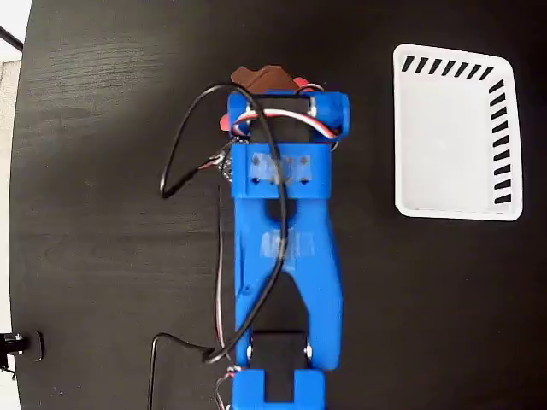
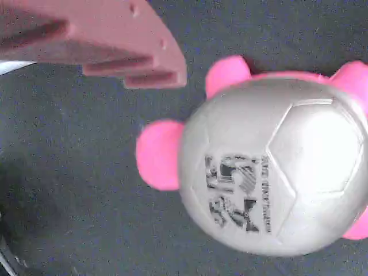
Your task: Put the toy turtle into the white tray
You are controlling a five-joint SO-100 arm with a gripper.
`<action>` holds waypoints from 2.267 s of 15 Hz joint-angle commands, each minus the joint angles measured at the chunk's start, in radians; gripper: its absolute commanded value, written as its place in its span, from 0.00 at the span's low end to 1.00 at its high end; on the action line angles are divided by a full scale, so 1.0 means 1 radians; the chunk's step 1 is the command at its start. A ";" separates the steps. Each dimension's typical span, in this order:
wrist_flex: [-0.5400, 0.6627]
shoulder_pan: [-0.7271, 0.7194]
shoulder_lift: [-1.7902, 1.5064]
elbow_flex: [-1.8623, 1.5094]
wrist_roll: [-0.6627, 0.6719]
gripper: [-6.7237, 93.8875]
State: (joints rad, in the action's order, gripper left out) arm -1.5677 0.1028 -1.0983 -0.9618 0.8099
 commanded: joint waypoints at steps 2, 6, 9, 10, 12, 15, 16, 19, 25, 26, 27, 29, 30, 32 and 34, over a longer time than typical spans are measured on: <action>-0.014 0.017 0.031 0.097 0.021 0.60; -0.041 0.017 0.130 0.167 0.015 0.65; -0.041 0.014 0.192 0.206 -0.006 0.65; -0.041 0.014 0.216 0.222 -0.008 0.65; -0.040 0.017 0.250 0.247 -0.011 0.65; -0.038 0.018 0.298 0.290 -0.017 0.65; -0.040 0.020 0.316 0.305 -0.017 0.65; -0.041 0.018 0.359 0.342 -0.020 0.65; -0.043 0.005 0.402 0.385 -0.043 0.34; -0.043 0.003 0.403 0.388 -0.052 0.24; -0.043 0.000 0.403 0.391 -0.071 0.14; -0.044 -0.002 0.402 0.390 -0.083 0.07; -0.044 -0.002 0.400 0.390 -0.086 0.07; -0.046 0.002 0.396 0.397 -0.095 0.07; -0.046 0.003 0.331 0.373 -0.107 0.07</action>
State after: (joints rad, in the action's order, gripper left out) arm -1.5984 0.0951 -0.6535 -0.6105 0.7026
